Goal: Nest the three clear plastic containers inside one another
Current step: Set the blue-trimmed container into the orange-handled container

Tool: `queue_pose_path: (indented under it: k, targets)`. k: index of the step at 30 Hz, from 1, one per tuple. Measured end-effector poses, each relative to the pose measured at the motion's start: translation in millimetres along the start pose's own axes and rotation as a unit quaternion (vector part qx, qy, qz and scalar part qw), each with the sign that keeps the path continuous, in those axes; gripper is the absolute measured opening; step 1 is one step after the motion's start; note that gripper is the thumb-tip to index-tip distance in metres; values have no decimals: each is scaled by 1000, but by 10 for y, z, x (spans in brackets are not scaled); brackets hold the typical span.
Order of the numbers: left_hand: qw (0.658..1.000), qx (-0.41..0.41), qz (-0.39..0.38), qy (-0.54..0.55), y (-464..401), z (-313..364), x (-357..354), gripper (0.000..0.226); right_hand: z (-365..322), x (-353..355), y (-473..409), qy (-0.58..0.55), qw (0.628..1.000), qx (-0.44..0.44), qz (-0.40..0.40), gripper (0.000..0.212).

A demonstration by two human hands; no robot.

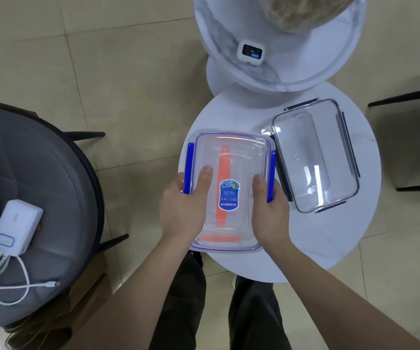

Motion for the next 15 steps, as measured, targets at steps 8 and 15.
queue_pose_path:
  k: [8, 15]
  targets:
    - [1000, 6, 15, -16, -21, -17, 14, 46, 5, -16, 2, 4, 1000, -15, -9, 51]
    - [999, 5, 21, -26, -24, -14, 19, 47, -15, -30, 20, -9, 999, -24, -30, 73]
Point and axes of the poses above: each hand's wrist, its own y-axis away from the middle knuckle, its own x-axis out of the back of the hand, z = x × y, the point moved 6 cm from there along -y, towards the middle knuckle, and after that the axes turned 1 degree about x, right-handed, at the moved point
